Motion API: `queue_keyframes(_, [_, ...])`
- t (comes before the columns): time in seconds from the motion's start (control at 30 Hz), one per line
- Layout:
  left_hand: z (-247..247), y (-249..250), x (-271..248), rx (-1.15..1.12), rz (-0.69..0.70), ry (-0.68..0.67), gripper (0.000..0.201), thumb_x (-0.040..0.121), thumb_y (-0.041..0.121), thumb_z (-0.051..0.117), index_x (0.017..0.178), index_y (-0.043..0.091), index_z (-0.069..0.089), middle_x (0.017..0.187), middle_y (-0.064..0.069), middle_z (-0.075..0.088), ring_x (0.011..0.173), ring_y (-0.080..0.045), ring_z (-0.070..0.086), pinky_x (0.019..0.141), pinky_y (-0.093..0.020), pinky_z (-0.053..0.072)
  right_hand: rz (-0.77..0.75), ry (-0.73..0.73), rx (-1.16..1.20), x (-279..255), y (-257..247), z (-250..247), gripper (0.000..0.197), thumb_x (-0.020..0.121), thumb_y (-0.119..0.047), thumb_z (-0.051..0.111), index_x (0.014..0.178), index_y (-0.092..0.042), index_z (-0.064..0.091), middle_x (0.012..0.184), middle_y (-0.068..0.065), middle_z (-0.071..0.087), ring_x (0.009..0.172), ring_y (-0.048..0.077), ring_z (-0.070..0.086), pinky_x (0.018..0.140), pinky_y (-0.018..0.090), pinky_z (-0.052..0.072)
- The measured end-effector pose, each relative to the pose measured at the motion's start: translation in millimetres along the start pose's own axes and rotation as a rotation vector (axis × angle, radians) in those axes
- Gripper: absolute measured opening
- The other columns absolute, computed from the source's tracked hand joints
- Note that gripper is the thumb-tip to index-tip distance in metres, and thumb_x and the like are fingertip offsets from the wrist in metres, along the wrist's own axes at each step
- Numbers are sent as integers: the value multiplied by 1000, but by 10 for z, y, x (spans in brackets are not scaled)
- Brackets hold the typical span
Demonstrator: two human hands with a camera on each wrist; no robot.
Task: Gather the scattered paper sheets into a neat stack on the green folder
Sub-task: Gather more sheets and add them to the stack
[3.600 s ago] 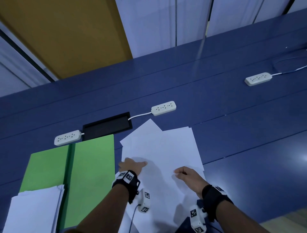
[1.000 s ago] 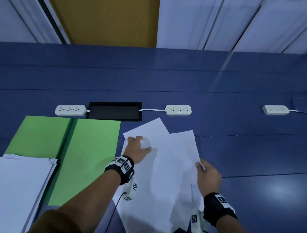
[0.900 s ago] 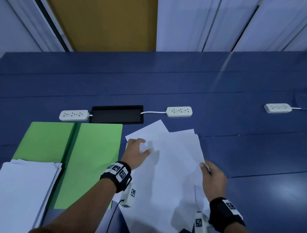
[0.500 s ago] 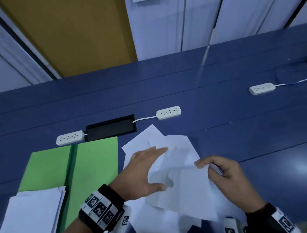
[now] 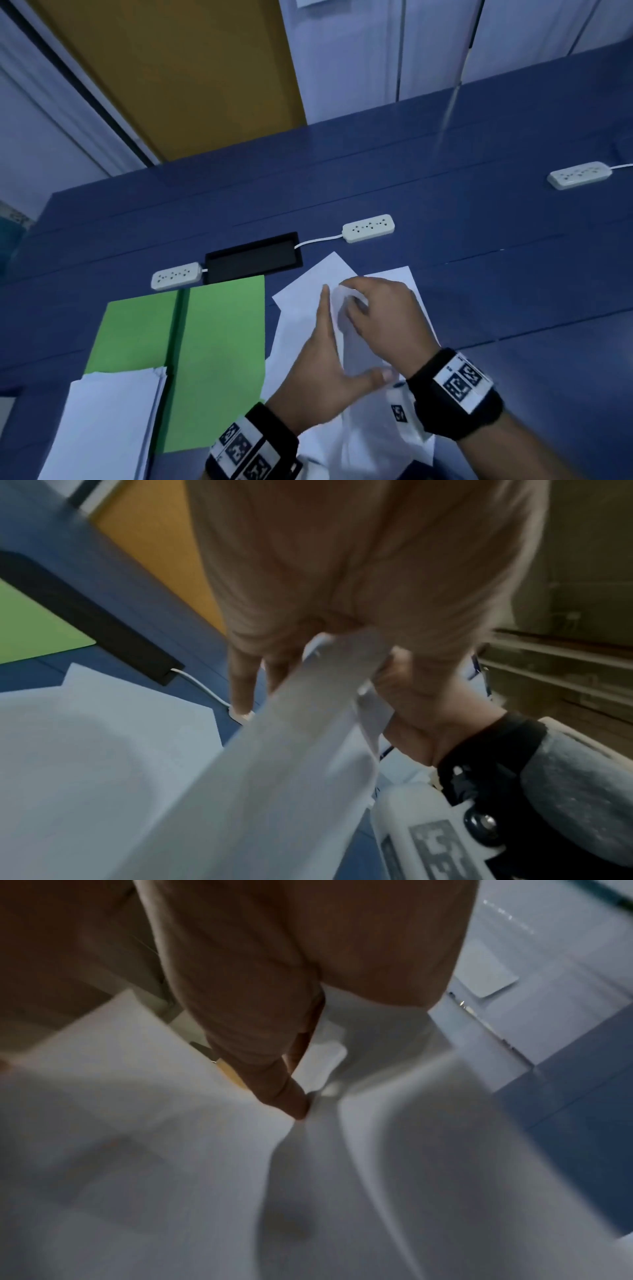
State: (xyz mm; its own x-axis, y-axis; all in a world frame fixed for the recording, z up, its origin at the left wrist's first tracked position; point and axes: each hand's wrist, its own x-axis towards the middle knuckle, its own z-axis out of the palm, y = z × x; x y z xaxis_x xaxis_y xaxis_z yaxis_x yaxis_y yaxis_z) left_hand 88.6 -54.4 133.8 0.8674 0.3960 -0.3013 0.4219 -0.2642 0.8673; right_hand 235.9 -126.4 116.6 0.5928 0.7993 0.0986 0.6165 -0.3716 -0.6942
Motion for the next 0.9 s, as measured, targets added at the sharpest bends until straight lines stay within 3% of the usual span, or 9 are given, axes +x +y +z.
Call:
queue_keyframes(0.1, [-194, -164, 36, 176, -39, 375, 68, 89, 30, 65, 149, 39, 35, 110, 20, 69, 92, -3, 65, 71, -10, 44, 22, -114, 220, 108, -133, 94, 19, 97, -30, 64, 110, -34, 77, 90, -11, 76, 84, 9, 67, 79, 24, 53])
queue_keyframes(0.23, [-600, -391, -180, 254, -118, 572, 38, 86, 13, 59, 119, 31, 60, 94, 16, 67, 86, -21, 64, 71, -30, 44, 310, -169, 638, 274, 250, 341, 26, 98, -50, 68, 97, -27, 78, 92, 4, 77, 87, 18, 70, 82, 32, 53])
queue_keyframes(0.3, [-776, -520, -354, 217, -194, 615, 37, 86, 2, 59, 111, 29, 64, 91, 14, 71, 83, -24, 68, 73, -36, 54, 402, -134, 435, 340, 622, 570, 29, 98, -49, 67, 90, -22, 74, 89, -2, 76, 92, 21, 70, 79, 30, 50])
queue_keyframes(0.37, [-904, -587, -537, 119, -224, 647, 39, 84, -3, 57, 105, 27, 68, 90, 11, 75, 84, -20, 71, 75, -43, 59, 429, -250, 153, 376, 948, 829, 31, 92, -49, 74, 101, -20, 70, 107, 0, 72, 107, 25, 67, 87, 32, 49])
queue_keyframes(0.47, [-1013, -628, -798, 9, -200, 692, 39, 86, -8, 60, 98, 26, 73, 92, 8, 76, 87, -11, 71, 73, -35, 55, 425, -579, -254, 395, 1062, 1157, 80, 76, -66, 79, 139, -26, 49, 140, 4, 47, 132, 32, 48, 103, 47, 46])
queue_keyframes(0.53, [-1050, -653, -916, -57, -177, 697, 36, 88, -2, 62, 96, 31, 73, 95, 5, 76, 88, -11, 71, 75, -32, 54, 393, -629, -489, 390, 1011, 1297, 93, 71, -62, 84, 143, -27, 38, 140, 3, 38, 131, 33, 43, 99, 48, 45])
queue_keyframes(0.67, [-1090, -690, -1031, -106, -143, 615, 41, 91, -6, 61, 94, 33, 73, 93, 2, 76, 86, -12, 71, 72, -25, 57, 379, -667, -551, 422, 969, 1428, 81, 71, -48, 87, 129, -28, 34, 127, 1, 46, 117, 31, 58, 100, 48, 36])
queue_keyframes(0.73, [-1120, -695, -1054, -117, -128, 547, 45, 92, -16, 58, 94, 26, 73, 89, 3, 76, 80, -8, 70, 68, -18, 54, 325, -672, -530, 413, 976, 1428, 61, 83, -41, 76, 128, -29, 37, 116, -3, 53, 115, 26, 61, 98, 48, 32])
queue_keyframes(0.9, [-1218, -757, -1026, -160, -117, 374, 45, 94, -11, 59, 96, 31, 74, 94, 1, 78, 85, -11, 73, 75, -22, 56, 188, -416, -467, 226, 931, 1292, 16, 102, -18, 49, 109, -32, 56, 100, -8, 68, 96, 21, 65, 83, 36, 32])
